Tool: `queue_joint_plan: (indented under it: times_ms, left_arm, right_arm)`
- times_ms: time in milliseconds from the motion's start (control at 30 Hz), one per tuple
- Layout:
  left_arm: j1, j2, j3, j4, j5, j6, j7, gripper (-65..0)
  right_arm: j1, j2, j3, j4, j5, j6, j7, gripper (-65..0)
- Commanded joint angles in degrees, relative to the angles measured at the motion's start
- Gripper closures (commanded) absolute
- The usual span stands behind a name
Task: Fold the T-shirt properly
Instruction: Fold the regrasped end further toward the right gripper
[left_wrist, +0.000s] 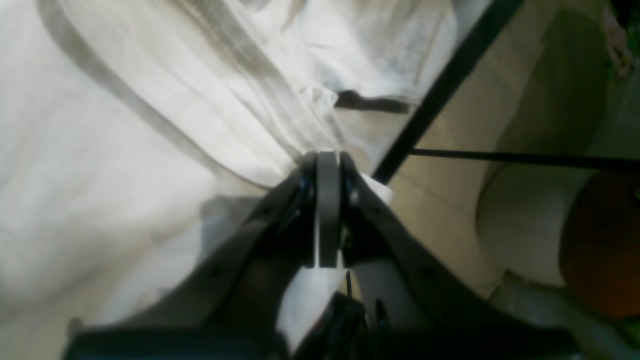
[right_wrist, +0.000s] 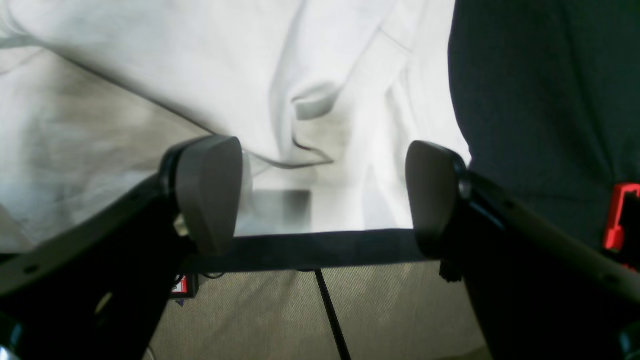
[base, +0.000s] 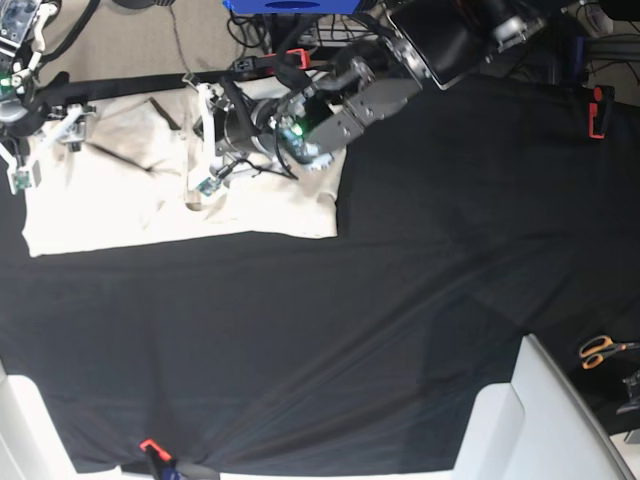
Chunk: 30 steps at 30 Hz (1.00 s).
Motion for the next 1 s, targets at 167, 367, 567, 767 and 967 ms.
queue_joint_plan:
  times_ms: [167, 367, 567, 767, 967]
  left_arm:
    - [-3.8, 0.0, -0.4, 1.5, -4.2, -0.2, -0.7, 0.0]
    - [-3.2, -0.8, -12.1, 2.4, -4.1, 0.2, -0.4, 0.0]
    - [-3.1, 0.1, -12.6, -2.2, 0.6, 0.2, -0.4, 0.0]
    - [-3.5, 3.3, -12.6, -8.5, 4.2, 0.2, -0.7, 0.0]
    - [-5.0, 7.1, -12.6, -12.5, 9.2, 0.0, -0.8, 0.0]
  right_arm:
    - [0.2, 0.6, 0.5, 0.9, 0.3, -0.3, 0.8, -48.3]
    - [0.1, 0.7, 0.5, 0.8, 0.3, -0.3, 0.8, -48.3]
    - [0.2, 0.7, 0.3, 0.8, 0.3, -0.3, 0.8, -48.3]
    - [0.2, 0.7, 0.2, 0.8, 0.3, -0.3, 0.8, -48.3]
    - [0.2, 0.7, 0.2, 0.8, 0.3, -0.3, 0.8, -48.3]
